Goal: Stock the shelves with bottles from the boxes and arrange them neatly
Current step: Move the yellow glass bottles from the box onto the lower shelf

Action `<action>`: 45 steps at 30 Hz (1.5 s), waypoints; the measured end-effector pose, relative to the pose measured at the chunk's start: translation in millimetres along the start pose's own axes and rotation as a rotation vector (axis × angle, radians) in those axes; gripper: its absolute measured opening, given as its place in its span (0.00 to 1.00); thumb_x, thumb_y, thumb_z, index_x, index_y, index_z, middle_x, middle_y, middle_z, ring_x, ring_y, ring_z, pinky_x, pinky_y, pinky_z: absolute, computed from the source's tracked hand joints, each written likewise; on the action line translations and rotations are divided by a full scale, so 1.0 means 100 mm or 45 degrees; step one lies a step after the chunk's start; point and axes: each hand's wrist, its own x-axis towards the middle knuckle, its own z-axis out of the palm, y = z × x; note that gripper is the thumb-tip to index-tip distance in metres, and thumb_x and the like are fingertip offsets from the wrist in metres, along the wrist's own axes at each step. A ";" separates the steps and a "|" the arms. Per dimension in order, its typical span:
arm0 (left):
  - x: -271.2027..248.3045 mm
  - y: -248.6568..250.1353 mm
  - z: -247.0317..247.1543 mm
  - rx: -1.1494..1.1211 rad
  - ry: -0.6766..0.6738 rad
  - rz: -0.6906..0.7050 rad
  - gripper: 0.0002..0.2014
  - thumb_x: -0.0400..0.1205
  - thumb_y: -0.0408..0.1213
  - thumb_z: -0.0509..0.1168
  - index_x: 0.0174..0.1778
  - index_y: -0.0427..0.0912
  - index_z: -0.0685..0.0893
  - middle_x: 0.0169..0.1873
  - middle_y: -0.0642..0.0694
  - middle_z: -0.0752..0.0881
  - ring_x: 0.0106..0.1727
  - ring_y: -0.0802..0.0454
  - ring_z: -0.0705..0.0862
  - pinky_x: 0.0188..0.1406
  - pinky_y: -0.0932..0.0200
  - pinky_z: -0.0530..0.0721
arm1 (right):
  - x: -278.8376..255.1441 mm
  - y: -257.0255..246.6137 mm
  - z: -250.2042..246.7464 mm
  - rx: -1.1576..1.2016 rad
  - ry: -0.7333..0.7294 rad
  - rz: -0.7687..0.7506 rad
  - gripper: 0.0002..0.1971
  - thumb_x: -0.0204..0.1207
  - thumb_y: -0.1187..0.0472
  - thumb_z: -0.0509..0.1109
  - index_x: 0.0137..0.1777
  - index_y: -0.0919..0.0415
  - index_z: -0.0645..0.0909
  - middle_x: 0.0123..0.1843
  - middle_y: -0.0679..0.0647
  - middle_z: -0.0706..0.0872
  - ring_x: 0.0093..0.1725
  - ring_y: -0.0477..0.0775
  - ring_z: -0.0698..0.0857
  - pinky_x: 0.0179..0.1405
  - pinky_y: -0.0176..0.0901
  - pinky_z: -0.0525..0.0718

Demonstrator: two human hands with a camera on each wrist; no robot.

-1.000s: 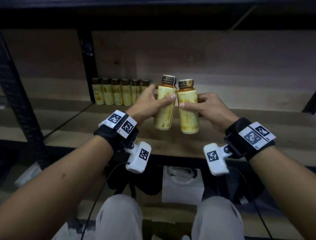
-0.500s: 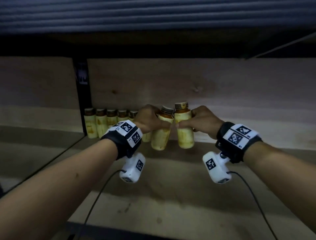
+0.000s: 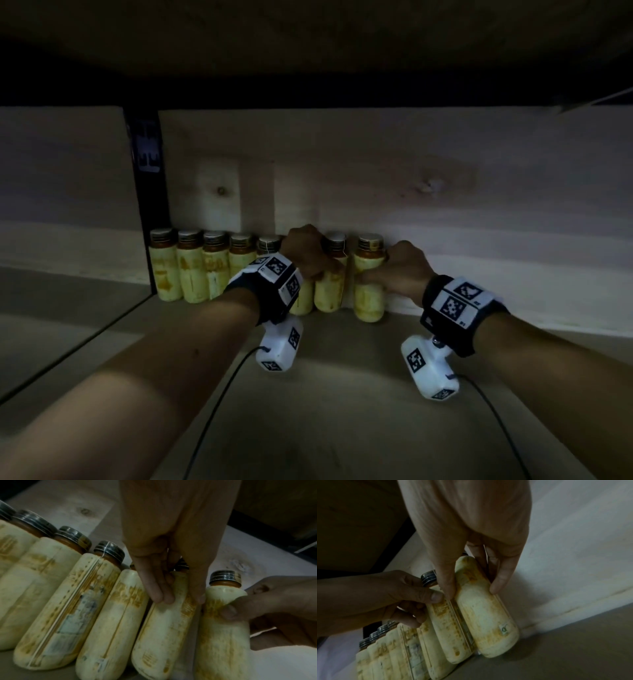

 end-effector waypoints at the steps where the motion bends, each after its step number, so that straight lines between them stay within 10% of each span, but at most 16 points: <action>1: 0.01 -0.04 0.03 -0.007 0.010 -0.006 0.16 0.65 0.43 0.83 0.38 0.38 0.86 0.26 0.46 0.87 0.26 0.49 0.89 0.26 0.56 0.89 | 0.01 0.02 0.04 0.011 0.008 -0.001 0.14 0.55 0.54 0.87 0.37 0.55 0.88 0.37 0.49 0.90 0.41 0.48 0.89 0.36 0.39 0.83; 5: 0.00 -0.09 0.11 0.033 0.001 -0.031 0.15 0.71 0.43 0.80 0.33 0.37 0.84 0.22 0.44 0.86 0.20 0.52 0.86 0.23 0.59 0.86 | 0.05 0.06 0.22 -0.015 0.007 0.000 0.16 0.57 0.54 0.87 0.44 0.55 0.90 0.43 0.51 0.91 0.45 0.50 0.89 0.47 0.45 0.89; 11: -0.02 -0.09 0.10 0.206 -0.023 0.039 0.19 0.73 0.45 0.77 0.52 0.34 0.86 0.41 0.39 0.91 0.40 0.44 0.91 0.44 0.47 0.91 | 0.05 0.05 0.35 0.034 0.091 -0.011 0.17 0.60 0.52 0.86 0.48 0.52 0.89 0.44 0.48 0.91 0.44 0.46 0.88 0.37 0.35 0.84; 17: -0.11 -0.01 -0.04 0.333 0.009 0.163 0.38 0.76 0.45 0.73 0.79 0.40 0.64 0.63 0.39 0.84 0.59 0.39 0.85 0.56 0.47 0.86 | -0.11 -0.18 0.14 -0.001 -0.054 -0.022 0.24 0.66 0.52 0.81 0.61 0.57 0.82 0.52 0.53 0.88 0.53 0.54 0.87 0.44 0.41 0.83; 23: -0.46 0.23 -0.43 0.572 -0.199 0.088 0.34 0.77 0.51 0.71 0.75 0.39 0.69 0.71 0.39 0.76 0.67 0.41 0.78 0.60 0.51 0.81 | -0.62 -0.63 -0.33 -0.270 -0.077 -0.164 0.13 0.71 0.56 0.76 0.52 0.55 0.77 0.46 0.48 0.80 0.45 0.49 0.81 0.36 0.41 0.78; 34: -1.66 0.73 -1.09 0.693 -0.201 0.275 0.24 0.78 0.52 0.72 0.65 0.40 0.83 0.60 0.44 0.84 0.58 0.45 0.83 0.52 0.55 0.82 | -1.83 -1.20 -0.86 -0.793 -0.241 -0.282 0.19 0.76 0.47 0.74 0.61 0.56 0.82 0.58 0.52 0.83 0.55 0.55 0.82 0.57 0.51 0.84; 40: -2.44 0.76 -0.97 0.691 -0.260 0.293 0.26 0.76 0.54 0.72 0.68 0.48 0.82 0.62 0.49 0.83 0.54 0.50 0.80 0.48 0.57 0.77 | -2.53 -1.12 -0.77 -0.885 -0.348 -0.311 0.24 0.76 0.46 0.73 0.69 0.57 0.81 0.63 0.54 0.83 0.60 0.56 0.81 0.55 0.45 0.80; 45: -3.15 0.65 -0.57 0.665 -0.469 0.308 0.17 0.77 0.50 0.72 0.57 0.44 0.88 0.49 0.48 0.89 0.47 0.50 0.84 0.43 0.56 0.80 | -3.14 -0.86 -0.51 -0.836 -0.527 -0.286 0.14 0.75 0.49 0.75 0.55 0.56 0.87 0.50 0.48 0.88 0.49 0.51 0.85 0.48 0.44 0.83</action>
